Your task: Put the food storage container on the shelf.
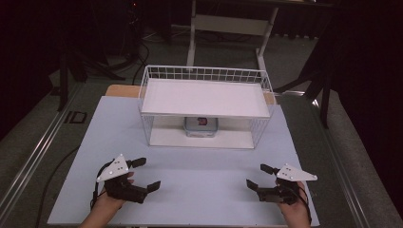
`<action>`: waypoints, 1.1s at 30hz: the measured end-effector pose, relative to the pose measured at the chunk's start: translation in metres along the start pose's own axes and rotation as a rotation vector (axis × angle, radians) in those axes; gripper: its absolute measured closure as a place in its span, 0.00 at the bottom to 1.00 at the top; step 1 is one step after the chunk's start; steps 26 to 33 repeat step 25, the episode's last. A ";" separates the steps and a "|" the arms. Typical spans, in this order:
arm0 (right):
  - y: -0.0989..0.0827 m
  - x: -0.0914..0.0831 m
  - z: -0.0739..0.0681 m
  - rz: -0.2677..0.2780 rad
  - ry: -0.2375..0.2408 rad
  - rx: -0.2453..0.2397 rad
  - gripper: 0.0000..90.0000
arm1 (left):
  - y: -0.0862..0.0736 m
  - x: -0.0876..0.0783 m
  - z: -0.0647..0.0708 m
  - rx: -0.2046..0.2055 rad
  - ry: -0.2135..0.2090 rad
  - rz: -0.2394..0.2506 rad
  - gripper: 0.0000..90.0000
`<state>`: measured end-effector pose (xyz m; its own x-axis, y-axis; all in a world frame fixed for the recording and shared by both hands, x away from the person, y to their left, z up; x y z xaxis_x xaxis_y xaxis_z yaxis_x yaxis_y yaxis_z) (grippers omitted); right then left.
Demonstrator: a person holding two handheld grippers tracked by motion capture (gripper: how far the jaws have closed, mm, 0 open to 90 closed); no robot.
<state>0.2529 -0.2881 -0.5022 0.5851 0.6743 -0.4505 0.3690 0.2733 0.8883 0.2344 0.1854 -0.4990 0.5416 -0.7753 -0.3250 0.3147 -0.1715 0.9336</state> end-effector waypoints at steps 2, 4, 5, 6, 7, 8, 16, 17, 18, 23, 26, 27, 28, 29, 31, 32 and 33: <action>0.000 -0.003 0.004 0.015 -0.016 -0.032 0.18 | -0.001 -0.001 -0.001 0.005 0.013 0.006 0.03; -0.001 -0.005 0.008 0.038 -0.015 -0.029 0.18 | -0.003 -0.001 -0.003 0.000 0.021 0.013 0.03; -0.002 -0.006 0.009 0.041 -0.018 -0.027 0.18 | -0.003 -0.001 -0.003 0.000 0.021 0.013 0.03; -0.002 -0.006 0.011 0.044 -0.016 -0.027 0.18 | -0.004 -0.001 -0.003 0.003 0.019 0.011 0.03; -0.003 -0.006 0.012 0.045 -0.022 -0.033 0.17 | -0.003 0.000 -0.004 0.008 0.014 0.013 0.03; -0.003 -0.006 0.012 0.045 -0.022 -0.033 0.17 | -0.003 0.000 -0.004 0.008 0.014 0.013 0.03; -0.006 -0.005 0.025 0.059 -0.050 -0.002 0.17 | -0.002 -0.003 -0.006 0.009 0.016 0.040 0.03; -0.006 -0.005 0.025 0.060 -0.056 -0.007 0.17 | -0.002 -0.003 -0.005 0.018 0.023 0.039 0.03; -0.006 -0.005 0.025 0.060 -0.056 -0.007 0.17 | -0.002 -0.003 -0.005 0.018 0.023 0.039 0.03; -0.007 -0.001 0.024 0.053 -0.040 -0.017 0.17 | -0.002 -0.002 -0.003 0.045 0.040 0.034 0.03; -0.007 0.001 0.023 0.049 -0.035 -0.022 0.17 | -0.002 -0.002 -0.002 0.049 0.040 0.032 0.03; -0.007 0.001 0.023 0.049 -0.035 -0.022 0.17 | -0.002 -0.002 -0.002 0.049 0.040 0.032 0.03; -0.007 0.001 0.023 0.049 -0.035 -0.022 0.17 | -0.002 -0.002 -0.002 0.049 0.040 0.032 0.03; -0.007 0.001 0.023 0.049 -0.035 -0.022 0.17 | -0.002 -0.002 -0.002 0.049 0.040 0.032 0.03; -0.007 0.001 0.023 0.049 -0.035 -0.022 0.17 | -0.002 -0.002 -0.002 0.049 0.040 0.032 0.03; -0.007 0.001 0.023 0.049 -0.035 -0.022 0.17 | -0.002 -0.002 -0.002 0.049 0.040 0.032 0.03; -0.007 0.001 0.023 0.049 -0.035 -0.022 0.17 | -0.002 -0.002 -0.002 0.049 0.040 0.032 0.03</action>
Point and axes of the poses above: each handheld gripper's, and its own axes: x roughly forward along the jaws, y roughly out of its top, z roughly to its right, the point moved 1 cm from there along x, roughly forward along the jaws
